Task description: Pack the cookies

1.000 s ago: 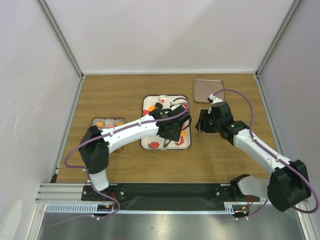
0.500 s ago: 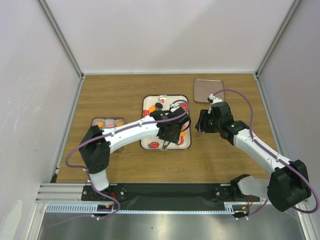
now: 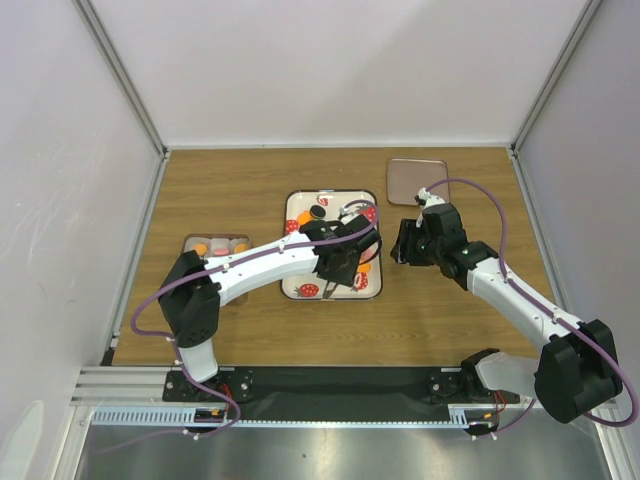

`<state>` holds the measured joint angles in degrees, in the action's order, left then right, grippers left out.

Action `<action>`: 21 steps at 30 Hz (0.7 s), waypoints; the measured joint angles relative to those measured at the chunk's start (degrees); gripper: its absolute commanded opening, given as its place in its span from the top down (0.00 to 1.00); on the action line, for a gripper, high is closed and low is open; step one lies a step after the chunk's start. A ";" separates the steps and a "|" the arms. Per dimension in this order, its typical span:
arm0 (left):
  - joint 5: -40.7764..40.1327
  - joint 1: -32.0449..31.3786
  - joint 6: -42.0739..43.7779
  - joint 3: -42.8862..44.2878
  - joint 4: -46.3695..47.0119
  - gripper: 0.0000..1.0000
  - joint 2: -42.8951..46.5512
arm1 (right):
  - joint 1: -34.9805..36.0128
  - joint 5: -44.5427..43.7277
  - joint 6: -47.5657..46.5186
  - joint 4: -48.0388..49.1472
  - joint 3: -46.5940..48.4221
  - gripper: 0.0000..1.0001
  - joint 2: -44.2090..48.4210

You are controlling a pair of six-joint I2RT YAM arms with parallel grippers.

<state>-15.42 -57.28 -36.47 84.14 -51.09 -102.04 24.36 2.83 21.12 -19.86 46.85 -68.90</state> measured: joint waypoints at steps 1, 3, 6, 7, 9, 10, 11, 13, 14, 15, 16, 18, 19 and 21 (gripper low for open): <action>-0.33 -0.02 0.11 0.09 -0.31 0.60 0.00 | 0.00 0.00 0.00 0.00 0.00 0.49 0.02; -0.94 -0.07 0.50 0.52 -1.14 0.60 0.04 | 0.00 0.00 0.00 0.00 0.00 0.49 0.00; -1.79 -0.04 0.52 1.14 -2.38 0.60 0.81 | 0.00 0.00 0.00 0.02 0.00 0.49 0.00; -2.14 -0.04 0.52 1.16 -2.80 0.60 1.44 | 0.00 0.02 0.00 0.00 0.00 0.49 0.00; -2.60 0.17 0.48 1.11 -3.67 0.60 3.21 | 0.00 0.02 0.00 0.00 0.00 0.49 0.00; -2.78 0.33 0.46 0.92 -3.87 0.60 4.46 | 0.00 0.02 0.00 0.00 0.00 0.49 0.00; -2.89 0.50 0.39 0.55 -4.00 0.60 6.10 | 0.00 0.04 0.00 0.00 0.00 0.49 0.00; -2.97 0.94 0.15 -0.63 -4.39 0.60 9.64 | 0.02 0.11 0.00 0.00 0.00 0.49 0.00; -3.19 1.33 -0.17 -1.73 -4.55 0.60 11.91 | 0.07 0.15 0.00 0.00 0.00 0.49 0.00; -3.48 1.77 -0.66 -2.93 -5.01 0.60 14.36 | 0.13 0.22 0.00 0.00 0.00 0.49 0.00; -3.69 2.32 -1.09 -4.39 -5.42 0.60 16.81 | 0.20 0.24 0.00 0.00 0.00 0.49 0.00; -4.04 3.48 -2.21 -7.43 -6.62 0.60 21.62 | 0.31 0.28 0.00 0.00 0.00 0.49 0.00; -4.22 4.20 -2.78 -9.27 -7.50 0.60 24.28 | 0.37 0.42 0.00 0.02 0.00 0.49 0.00; -4.57 5.99 -4.35 -13.31 -9.77 0.60 29.88 | 0.59 0.68 0.00 0.00 0.00 0.49 0.00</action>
<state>-19.99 -51.29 -40.82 70.83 -60.86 -72.16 24.95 3.51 21.12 -19.86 46.85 -68.90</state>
